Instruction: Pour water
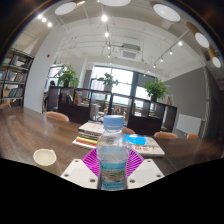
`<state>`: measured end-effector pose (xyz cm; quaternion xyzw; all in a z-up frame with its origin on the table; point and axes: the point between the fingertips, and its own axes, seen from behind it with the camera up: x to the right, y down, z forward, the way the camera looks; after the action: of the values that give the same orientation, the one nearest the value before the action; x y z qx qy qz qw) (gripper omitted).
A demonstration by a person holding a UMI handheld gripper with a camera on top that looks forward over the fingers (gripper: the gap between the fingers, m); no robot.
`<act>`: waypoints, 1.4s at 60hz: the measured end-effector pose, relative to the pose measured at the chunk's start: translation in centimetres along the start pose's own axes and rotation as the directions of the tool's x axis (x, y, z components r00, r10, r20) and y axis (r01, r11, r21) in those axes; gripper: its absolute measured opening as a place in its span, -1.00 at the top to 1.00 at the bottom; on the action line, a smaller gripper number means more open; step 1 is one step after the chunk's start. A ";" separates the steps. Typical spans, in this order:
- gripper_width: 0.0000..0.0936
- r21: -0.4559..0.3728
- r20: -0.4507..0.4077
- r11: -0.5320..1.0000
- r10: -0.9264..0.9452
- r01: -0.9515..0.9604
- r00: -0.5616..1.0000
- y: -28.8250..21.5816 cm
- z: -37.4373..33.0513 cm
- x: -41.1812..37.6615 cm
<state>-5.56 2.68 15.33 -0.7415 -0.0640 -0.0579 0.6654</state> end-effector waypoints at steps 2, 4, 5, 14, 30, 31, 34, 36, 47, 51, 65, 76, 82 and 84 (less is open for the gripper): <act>0.39 -0.024 0.016 0.998 0.050 -0.049 0.999 1.4 0.0 -0.3; 0.39 -0.046 0.024 0.994 0.097 -0.096 0.995 2.6 0.0 -0.4; 0.38 -0.054 0.023 0.992 0.118 -0.117 0.993 3.7 0.1 -2.1; 0.34 -0.073 0.033 0.986 0.149 -0.147 0.988 6.2 0.1 -1.0; 0.10 -0.063 0.026 0.983 0.172 -0.170 0.985 6.7 0.0 -0.9; 0.08 -0.065 0.026 0.983 0.174 -0.172 0.984 6.8 0.0 -0.9; -0.04 -0.086 0.031 0.980 0.184 -0.181 0.982 7.1 -0.1 -1.0; -0.25 -0.107 0.032 0.975 0.198 -0.194 0.980 7.5 -0.5 -1.2; -0.83 -0.170 0.007 0.949 0.270 -0.265 0.963 9.0 -5.0 -1.5; -0.83 -0.193 -0.019 0.942 0.275 -0.274 0.961 10.0 -7.2 -1.7; -0.84 -0.251 -0.053 0.936 0.244 -0.249 0.968 11.0 -14.5 -3.0; -0.84 -0.239 -0.072 0.951 0.183 -0.195 0.980 9.2 -18.3 -3.4; -0.85 -0.227 -0.050 0.952 0.200 -0.206 0.979 7.8 -20.1 -4.1; -0.86 -0.223 -0.055 0.952 0.203 -0.210 0.978 7.3 -20.6 -4.0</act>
<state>-8.24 -18.65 9.74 -0.8143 0.0315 -0.0068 0.5796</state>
